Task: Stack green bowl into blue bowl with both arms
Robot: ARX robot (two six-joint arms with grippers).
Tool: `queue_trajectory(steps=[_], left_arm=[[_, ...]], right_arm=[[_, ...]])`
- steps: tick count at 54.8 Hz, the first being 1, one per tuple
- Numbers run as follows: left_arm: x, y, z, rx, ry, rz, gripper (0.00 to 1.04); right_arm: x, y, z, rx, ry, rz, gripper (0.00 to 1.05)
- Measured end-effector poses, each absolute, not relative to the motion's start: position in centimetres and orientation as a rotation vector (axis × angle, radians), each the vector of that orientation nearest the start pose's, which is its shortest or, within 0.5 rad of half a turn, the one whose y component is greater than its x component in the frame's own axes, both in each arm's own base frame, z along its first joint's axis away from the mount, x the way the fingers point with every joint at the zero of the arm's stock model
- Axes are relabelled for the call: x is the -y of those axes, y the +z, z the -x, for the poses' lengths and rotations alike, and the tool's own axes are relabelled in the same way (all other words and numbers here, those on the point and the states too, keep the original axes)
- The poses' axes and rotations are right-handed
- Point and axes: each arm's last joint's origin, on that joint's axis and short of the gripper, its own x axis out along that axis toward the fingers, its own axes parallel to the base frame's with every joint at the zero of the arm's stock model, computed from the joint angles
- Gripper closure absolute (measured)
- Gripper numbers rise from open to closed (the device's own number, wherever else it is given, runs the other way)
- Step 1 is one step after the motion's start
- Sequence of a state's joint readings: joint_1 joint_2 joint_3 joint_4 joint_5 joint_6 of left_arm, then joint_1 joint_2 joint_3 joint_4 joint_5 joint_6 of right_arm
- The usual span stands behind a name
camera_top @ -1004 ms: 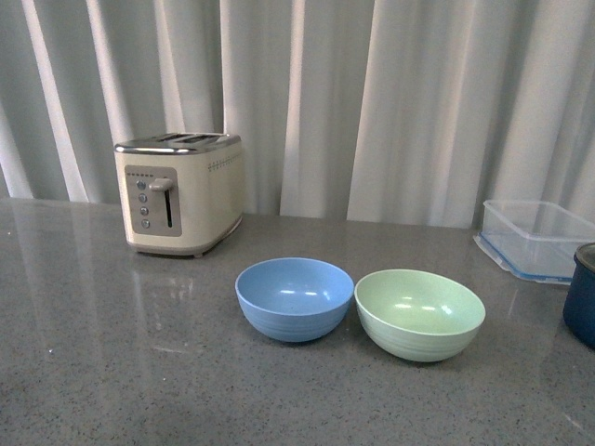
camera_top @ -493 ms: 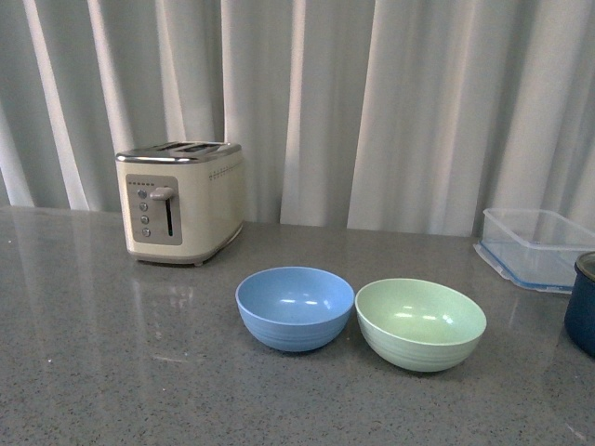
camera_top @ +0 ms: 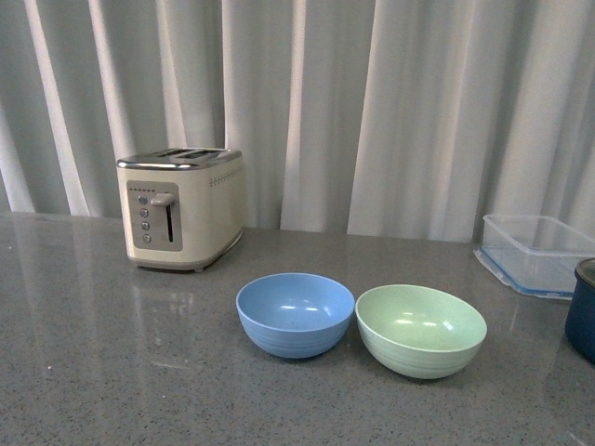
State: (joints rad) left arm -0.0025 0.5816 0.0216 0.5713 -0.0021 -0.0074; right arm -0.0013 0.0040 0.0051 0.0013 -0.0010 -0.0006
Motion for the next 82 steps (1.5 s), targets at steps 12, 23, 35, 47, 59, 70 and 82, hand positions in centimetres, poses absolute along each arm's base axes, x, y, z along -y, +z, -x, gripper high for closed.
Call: queue_trajectory(steps=[12, 23, 35, 47, 59, 70, 82], left_arm=[[0.0, 17.3, -12.7, 0.02, 0.0, 0.007, 1.01], [0.0, 17.4, -12.1, 0.023, 0.0, 0.007, 1.01], [0.0, 17.4, -11.6, 0.025, 0.0, 0.007, 1.01], [0.0, 17.4, -11.1, 0.025, 0.0, 0.008, 1.01], [0.0, 17.0, -10.2, -0.004, 0.0, 0.007, 1.01], [0.0, 17.1, -9.7, 0.018, 0.0, 0.007, 1.01], [0.0, 17.0, -9.7, 0.017, 0.0, 0.007, 0.88]], right_arm=[[0.0, 16.5, -9.8, 0.003, 0.0, 0.001, 0.1], [0.0, 16.5, -9.8, 0.003, 0.0, 0.001, 0.1], [0.0, 16.5, -9.8, 0.002, 0.0, 0.001, 0.1], [0.0, 16.5, -9.8, 0.002, 0.0, 0.0, 0.1], [0.0, 16.5, -9.8, 0.002, 0.0, 0.001, 0.1], [0.0, 16.5, -9.8, 0.002, 0.0, 0.0, 0.1], [0.0, 16.5, -9.8, 0.002, 0.0, 0.0, 0.1]])
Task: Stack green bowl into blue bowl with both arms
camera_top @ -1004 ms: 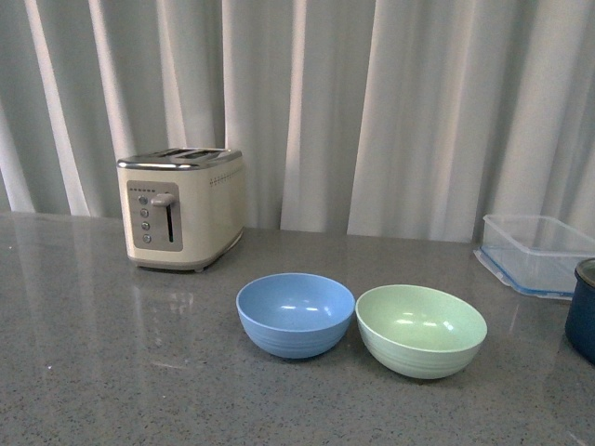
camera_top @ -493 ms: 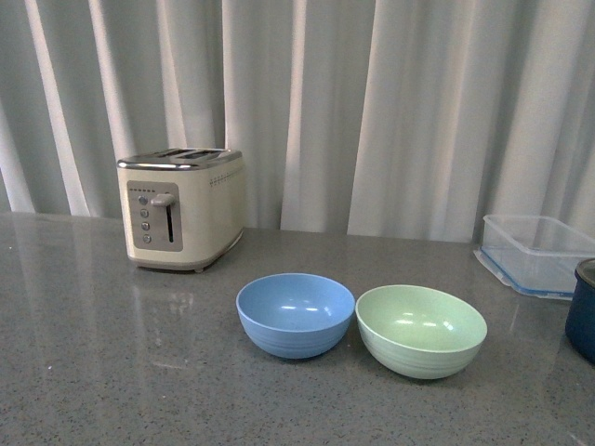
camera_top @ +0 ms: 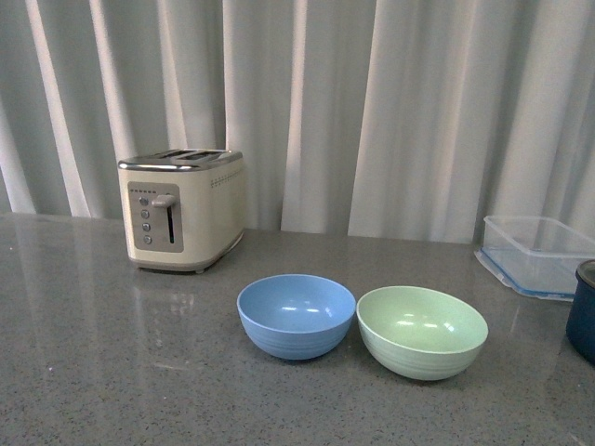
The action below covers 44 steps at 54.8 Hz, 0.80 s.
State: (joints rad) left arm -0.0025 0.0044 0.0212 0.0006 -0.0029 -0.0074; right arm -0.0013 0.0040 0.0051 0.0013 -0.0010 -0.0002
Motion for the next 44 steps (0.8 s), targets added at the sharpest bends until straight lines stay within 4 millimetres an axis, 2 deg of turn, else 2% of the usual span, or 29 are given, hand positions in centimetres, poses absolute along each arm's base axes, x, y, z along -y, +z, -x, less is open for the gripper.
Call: queue_trajectory(steps=[4, 10, 12, 15, 17, 20, 26, 30, 37, 44], left_arm=[[0.0, 17.0, -9.7, 0.017, 0.0, 0.007, 0.75], [0.0, 17.0, -9.7, 0.018, 0.0, 0.007, 0.49], [0.0, 17.0, -9.7, 0.018, 0.0, 0.008, 0.38], [0.0, 17.0, -9.7, 0.018, -0.001, 0.007, 0.27], [0.0, 17.1, -9.7, 0.018, -0.001, 0.007, 0.18], [0.0, 17.0, -9.7, 0.018, 0.0, 0.007, 0.06], [0.0, 17.0, -9.7, 0.018, 0.0, 0.005, 0.07], [0.0, 17.0, -9.7, 0.018, 0.0, 0.005, 0.07], [0.0, 17.0, -9.7, 0.018, 0.0, 0.005, 0.07], [0.0, 17.0, -9.7, 0.018, 0.0, 0.005, 0.07]], right_arm=[[0.0, 16.5, -9.8, 0.002, 0.0, 0.0, 0.1], [0.0, 16.5, -9.8, -0.001, 0.0, 0.0, 0.1], [-0.1, 16.7, -9.8, -0.183, 0.023, -0.016, 0.1], [-0.6, 17.5, -10.5, -0.566, 0.045, -0.023, 0.1], [-1.1, 18.0, -11.4, -0.691, 0.058, -0.011, 0.1], [-1.9, 19.0, -13.1, -0.751, 0.079, 0.009, 0.1], [-3.6, 21.5, -17.0, -0.756, 0.098, 0.013, 0.1], [-4.3, 22.3, -18.7, -0.765, 0.105, -0.004, 0.1], [-6.1, 23.9, -23.3, -0.782, 0.1, -0.064, 0.1], [-6.9, 24.5, -26.7, -0.795, 0.07, -0.131, 0.1]])
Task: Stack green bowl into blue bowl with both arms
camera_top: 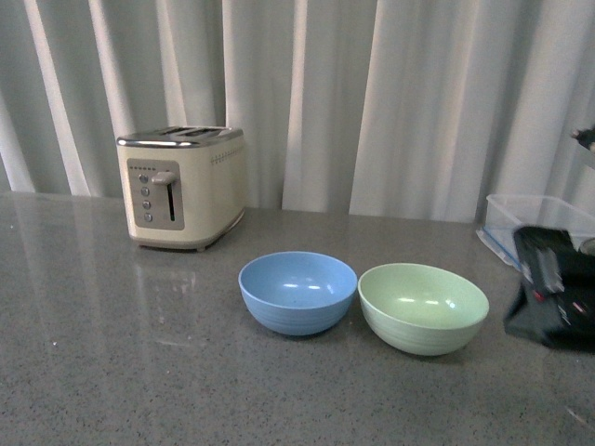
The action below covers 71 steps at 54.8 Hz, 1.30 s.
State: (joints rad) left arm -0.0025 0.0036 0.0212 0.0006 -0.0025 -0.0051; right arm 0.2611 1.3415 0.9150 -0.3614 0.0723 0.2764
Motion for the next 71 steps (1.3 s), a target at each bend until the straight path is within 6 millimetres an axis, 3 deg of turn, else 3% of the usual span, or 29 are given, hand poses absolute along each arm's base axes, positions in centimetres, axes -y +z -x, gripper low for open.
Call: queue_trajectory(steps=[13, 29, 71], left_arm=[[0.0, 17.0, -9.7, 0.018, 0.0, 0.005, 0.07], [0.0, 17.0, -9.7, 0.018, 0.0, 0.005, 0.07], [0.0, 17.0, -9.7, 0.018, 0.0, 0.005, 0.07]], right_arm=[[-7.8, 24.2, -32.6, -0.822, 0.048, -0.214, 0.1], [-7.0, 22.5, -37.3, -0.847, 0.014, -0.239, 0.1], [-6.1, 19.4, -42.1, -0.895, 0.024, -0.213, 0.1]])
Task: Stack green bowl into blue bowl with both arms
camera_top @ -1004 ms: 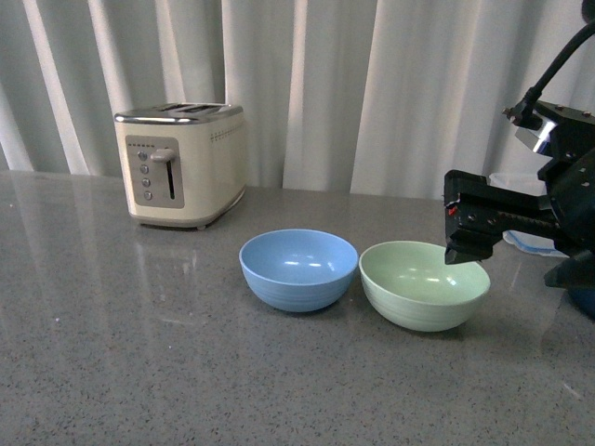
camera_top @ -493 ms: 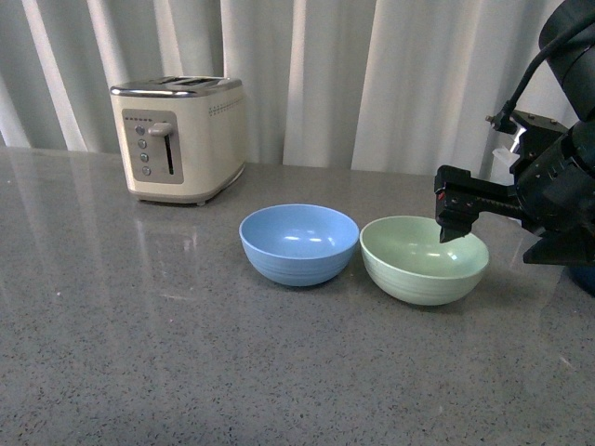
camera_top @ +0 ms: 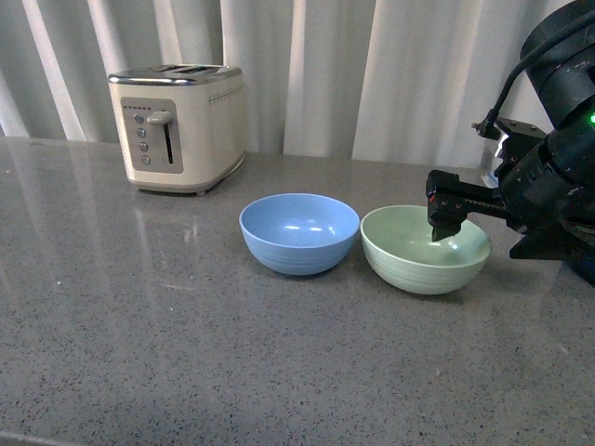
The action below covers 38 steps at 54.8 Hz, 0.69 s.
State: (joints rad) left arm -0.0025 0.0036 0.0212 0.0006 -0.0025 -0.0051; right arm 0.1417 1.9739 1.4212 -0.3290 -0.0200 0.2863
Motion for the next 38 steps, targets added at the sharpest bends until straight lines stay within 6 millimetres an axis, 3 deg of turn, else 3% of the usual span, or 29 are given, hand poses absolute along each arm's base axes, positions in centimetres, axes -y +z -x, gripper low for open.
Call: queue_trajectory(steps=[16, 38], left_arm=[[0.0, 17.0, -9.7, 0.018, 0.0, 0.005, 0.07], [0.0, 17.0, -9.7, 0.018, 0.0, 0.005, 0.07]], right_arm=[[-6.0, 18.7, -43.1, -0.901, 0.032, -0.208, 0.11], [-5.6, 18.2, -43.0, -0.907, 0.059, -0.245, 0.73]])
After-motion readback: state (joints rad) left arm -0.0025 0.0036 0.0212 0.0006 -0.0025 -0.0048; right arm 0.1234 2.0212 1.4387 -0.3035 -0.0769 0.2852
